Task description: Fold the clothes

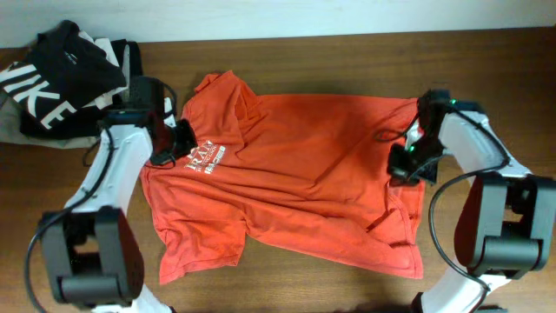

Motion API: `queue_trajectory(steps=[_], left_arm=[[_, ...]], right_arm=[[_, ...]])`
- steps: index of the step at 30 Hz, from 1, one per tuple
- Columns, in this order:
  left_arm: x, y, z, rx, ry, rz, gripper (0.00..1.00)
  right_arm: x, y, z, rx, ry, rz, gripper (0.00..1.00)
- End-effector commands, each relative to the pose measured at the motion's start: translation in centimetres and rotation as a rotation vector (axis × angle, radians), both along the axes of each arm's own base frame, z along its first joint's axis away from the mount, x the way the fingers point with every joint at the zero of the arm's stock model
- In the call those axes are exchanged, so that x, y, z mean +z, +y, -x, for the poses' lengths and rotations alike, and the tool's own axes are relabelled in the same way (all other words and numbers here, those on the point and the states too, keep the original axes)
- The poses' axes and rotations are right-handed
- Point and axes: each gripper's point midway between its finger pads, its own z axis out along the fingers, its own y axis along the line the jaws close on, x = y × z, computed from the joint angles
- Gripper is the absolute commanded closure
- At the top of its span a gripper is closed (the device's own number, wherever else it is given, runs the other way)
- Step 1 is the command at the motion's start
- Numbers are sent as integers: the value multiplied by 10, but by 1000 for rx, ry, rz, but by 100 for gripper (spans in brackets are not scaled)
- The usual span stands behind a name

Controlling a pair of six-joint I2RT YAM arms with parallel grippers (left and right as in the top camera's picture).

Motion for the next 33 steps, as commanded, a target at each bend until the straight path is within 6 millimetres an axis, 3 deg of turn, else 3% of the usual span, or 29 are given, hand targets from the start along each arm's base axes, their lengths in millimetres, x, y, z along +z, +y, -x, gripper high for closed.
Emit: queue_trajectory(steps=[1,5,9,13,16,22,25,28,33], left_arm=[[-40,12,8,14,105,-27,95],[-73,22,16,37,196,-23,99],[-86,26,20,44,232,-34,99],[-87,35,22,53,237,-90,99],[-87,37,25,57,251,-91,99],[-87,55,26,106,254,-84,99],[-86,70,27,145,253,-79,99],[-77,80,23,171,237,-78,99],[-18,97,7,216,107,-86,99]], right_arm=[[-19,6,20,7,58,-16,96],[-35,7,36,-6,88,-15,96],[-43,4,42,-30,105,9,96],[-50,-29,54,-131,165,207,96],[-49,-69,62,-256,193,338,96],[-44,-116,86,-410,263,363,96],[-33,-131,91,-444,288,362,96],[-11,-140,81,-460,286,365,96],[39,-153,51,-497,224,375,96]])
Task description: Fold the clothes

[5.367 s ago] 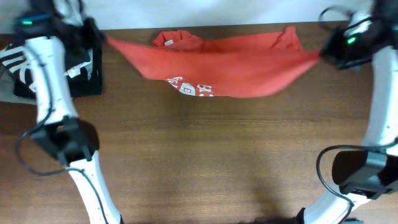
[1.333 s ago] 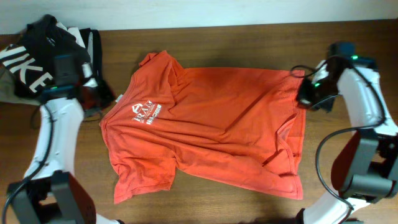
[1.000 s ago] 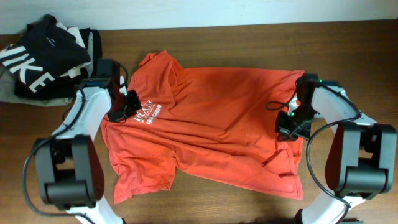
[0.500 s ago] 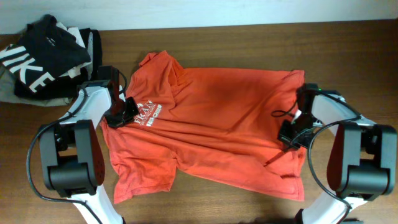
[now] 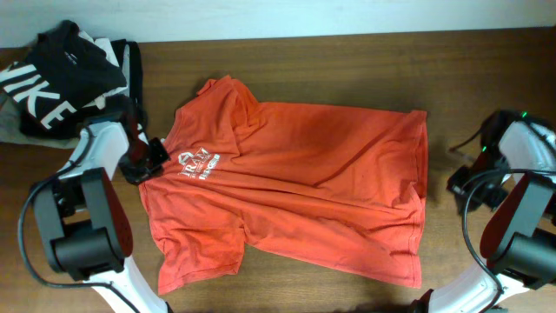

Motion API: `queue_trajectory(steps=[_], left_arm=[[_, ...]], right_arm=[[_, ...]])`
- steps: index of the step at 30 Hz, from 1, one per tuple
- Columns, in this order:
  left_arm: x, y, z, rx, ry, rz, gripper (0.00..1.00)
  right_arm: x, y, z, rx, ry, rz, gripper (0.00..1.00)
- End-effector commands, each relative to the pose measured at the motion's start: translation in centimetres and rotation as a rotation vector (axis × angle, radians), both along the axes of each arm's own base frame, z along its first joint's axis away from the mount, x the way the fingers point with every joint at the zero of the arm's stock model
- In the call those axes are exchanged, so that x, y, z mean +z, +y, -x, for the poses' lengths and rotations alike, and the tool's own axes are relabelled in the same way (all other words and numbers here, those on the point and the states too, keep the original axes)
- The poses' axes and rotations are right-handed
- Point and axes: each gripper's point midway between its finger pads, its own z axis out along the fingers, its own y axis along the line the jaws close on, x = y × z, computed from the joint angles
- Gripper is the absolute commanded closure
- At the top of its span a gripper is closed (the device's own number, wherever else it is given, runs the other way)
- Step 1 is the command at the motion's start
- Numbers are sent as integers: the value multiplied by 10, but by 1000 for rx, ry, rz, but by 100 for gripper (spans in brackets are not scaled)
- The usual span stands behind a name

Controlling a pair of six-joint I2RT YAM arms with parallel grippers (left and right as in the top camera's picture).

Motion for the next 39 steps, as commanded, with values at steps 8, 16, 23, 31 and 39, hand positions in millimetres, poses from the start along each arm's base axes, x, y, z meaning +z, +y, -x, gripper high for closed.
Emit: queue_trajectory(steps=[8,16,23,31,39], left_arm=[[132,-52,-62,-124,-460,26,99],[68,-102,-103,-296,-473,12,99],[13,-104,-131,-362,-502,-2,99],[1,-90,-135,-424,-495,-107,99],[-1,-91,-148,-468,-547,-131,99]], right_arm=[[41,62,-93,191,-346,-229,72],[39,122,-150,449,-500,-152,6],[43,136,-199,542,-679,-40,96],[-4,79,-211,543,-551,204,96],[-51,89,-214,539,-519,112,96]])
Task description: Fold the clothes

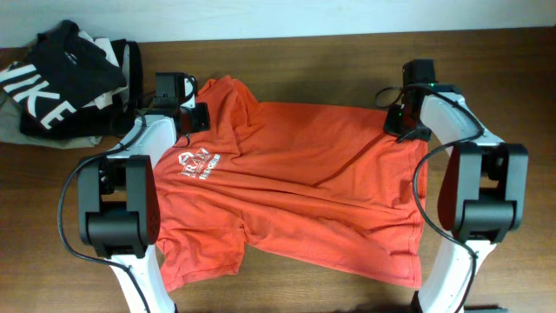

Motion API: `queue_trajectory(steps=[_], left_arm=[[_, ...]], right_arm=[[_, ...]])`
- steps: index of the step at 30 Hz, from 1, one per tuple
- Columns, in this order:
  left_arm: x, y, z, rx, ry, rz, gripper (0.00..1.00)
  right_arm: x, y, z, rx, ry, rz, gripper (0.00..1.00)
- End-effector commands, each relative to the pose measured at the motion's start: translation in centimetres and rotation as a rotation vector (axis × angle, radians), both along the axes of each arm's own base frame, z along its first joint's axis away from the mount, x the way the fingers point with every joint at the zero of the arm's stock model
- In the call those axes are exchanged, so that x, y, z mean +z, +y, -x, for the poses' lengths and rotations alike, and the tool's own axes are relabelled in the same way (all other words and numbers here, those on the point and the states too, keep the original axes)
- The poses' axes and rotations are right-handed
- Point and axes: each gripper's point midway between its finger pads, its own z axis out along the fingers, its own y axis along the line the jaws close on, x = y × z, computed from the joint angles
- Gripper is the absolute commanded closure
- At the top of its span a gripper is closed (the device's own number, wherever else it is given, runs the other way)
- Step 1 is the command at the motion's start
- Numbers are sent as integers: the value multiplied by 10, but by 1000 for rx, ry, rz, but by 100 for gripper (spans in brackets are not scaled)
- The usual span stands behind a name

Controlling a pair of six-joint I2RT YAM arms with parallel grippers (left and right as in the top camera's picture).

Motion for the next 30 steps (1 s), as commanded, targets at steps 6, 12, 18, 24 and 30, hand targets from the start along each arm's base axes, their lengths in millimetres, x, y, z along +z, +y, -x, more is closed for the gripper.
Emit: queue_trajectory(steps=[6,12,18,24,30], left_arm=[[-37,38,-4,69,25,-121,99],[-40,96,2,182,50,-173,99],[-46,149,25,293,127,-220,99],[10,152,9,305,16,-218,93],[154,93,-22,164,-283,-85,92]], right_arm=[[-13,-3,10,23,50,18,96],[-28,-22,30,14,107,130,96],[-28,-42,34,-37,108,165,96],[-8,-56,12,-66,45,188,96],[104,-63,-37,-146,-118,175,96]])
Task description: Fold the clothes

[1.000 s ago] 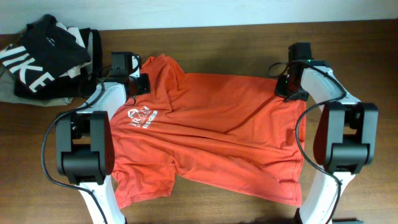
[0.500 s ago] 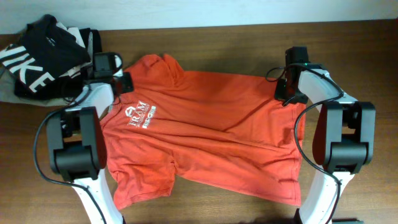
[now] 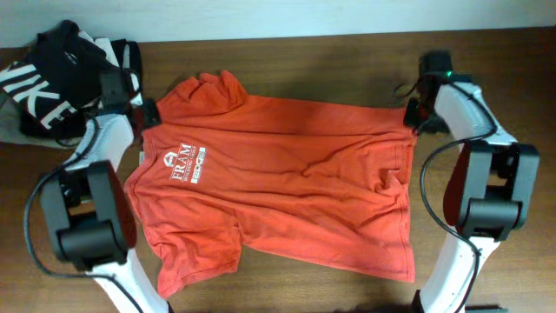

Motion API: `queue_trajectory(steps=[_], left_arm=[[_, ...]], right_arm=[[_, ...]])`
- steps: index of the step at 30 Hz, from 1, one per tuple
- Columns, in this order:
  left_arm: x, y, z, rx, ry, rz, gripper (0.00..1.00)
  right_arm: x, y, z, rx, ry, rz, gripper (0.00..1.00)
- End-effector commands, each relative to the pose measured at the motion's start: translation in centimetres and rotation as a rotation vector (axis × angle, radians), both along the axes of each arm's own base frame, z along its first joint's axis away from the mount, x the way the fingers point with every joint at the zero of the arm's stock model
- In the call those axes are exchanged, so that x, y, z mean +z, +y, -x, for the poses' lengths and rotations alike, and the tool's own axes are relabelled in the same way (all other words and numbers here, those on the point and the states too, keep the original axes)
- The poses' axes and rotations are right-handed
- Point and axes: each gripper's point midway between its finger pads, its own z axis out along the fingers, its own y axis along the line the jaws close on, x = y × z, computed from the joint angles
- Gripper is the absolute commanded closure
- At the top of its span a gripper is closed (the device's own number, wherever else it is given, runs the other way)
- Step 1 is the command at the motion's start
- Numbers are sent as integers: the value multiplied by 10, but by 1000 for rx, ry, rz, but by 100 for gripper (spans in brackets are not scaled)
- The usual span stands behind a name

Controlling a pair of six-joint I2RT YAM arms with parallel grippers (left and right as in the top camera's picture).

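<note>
An orange T-shirt (image 3: 287, 174) with a white chest print (image 3: 184, 165) lies spread face up on the wooden table (image 3: 304, 61), collar to the left. My left gripper (image 3: 144, 113) sits at the shirt's upper left corner, by the shoulder, shut on the cloth. At the upper right corner, on the hem, my right gripper (image 3: 414, 116) is likewise shut on the cloth. The shirt's top edge runs nearly straight between them. Wrinkles remain in the middle and near the right hem. The lower sleeve (image 3: 195, 261) points toward the front edge.
A pile of other clothes (image 3: 52, 83), black with white lettering on top of light pieces, lies at the table's back left corner, just left of my left arm. Both arm bases stand along the front edge, at left and right.
My left gripper has moved left from the collar area to the shirt's upper left corner, and the right one slightly right. The shirt now lies wider and flatter, with its print straightened.
First both grippers rested on the shirt, the left by the print and the right on the right edge. Then both arms stood out to the sides, the right clear of the cloth. Later they were at the upper corners, and now the top edge is stretched out.
</note>
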Motion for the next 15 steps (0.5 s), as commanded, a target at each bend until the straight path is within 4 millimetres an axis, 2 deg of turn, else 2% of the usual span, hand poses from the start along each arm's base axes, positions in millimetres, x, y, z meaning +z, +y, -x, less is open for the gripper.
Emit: queue_trajectory(steps=[1,2,3,4,5,6,7,9,10,11,12,13,15], left_arm=[[134,-44,-25,-119,-288,16,91],[151,-59,-27,-143,-332,22,90],[162,-79,-29,-189,-366,37,90],[167,-101,-31,-242,-388,62,90],[166,-124,-32,-293,-395,83,89],[160,-142,-35,-325,-391,89,89],[150,-151,-38,-344,-379,89,87],[124,-156,-47,-349,-355,90,86],[107,-152,-53,-341,-334,90,85],[87,-145,-58,-324,-303,86,77],[69,-136,-62,-314,-274,81,57],[57,-130,-65,-306,-256,78,49],[34,-112,-70,-287,-223,65,44]], right_arm=[[77,-3,-32,-67,-155,-1,96],[90,9,-37,-46,-180,-69,91],[98,25,-42,-15,-202,-159,77],[103,46,-45,26,-216,-278,56],[103,63,-45,55,-214,-372,44],[101,79,-40,77,-193,-457,27],[97,86,-36,83,-171,-482,12],[84,97,-17,90,-84,-499,9],[76,105,-7,103,-33,-502,9],[68,112,3,126,11,-504,8],[61,120,9,159,43,-503,8],[55,126,14,182,67,-502,8],[39,141,28,218,129,-497,8]])
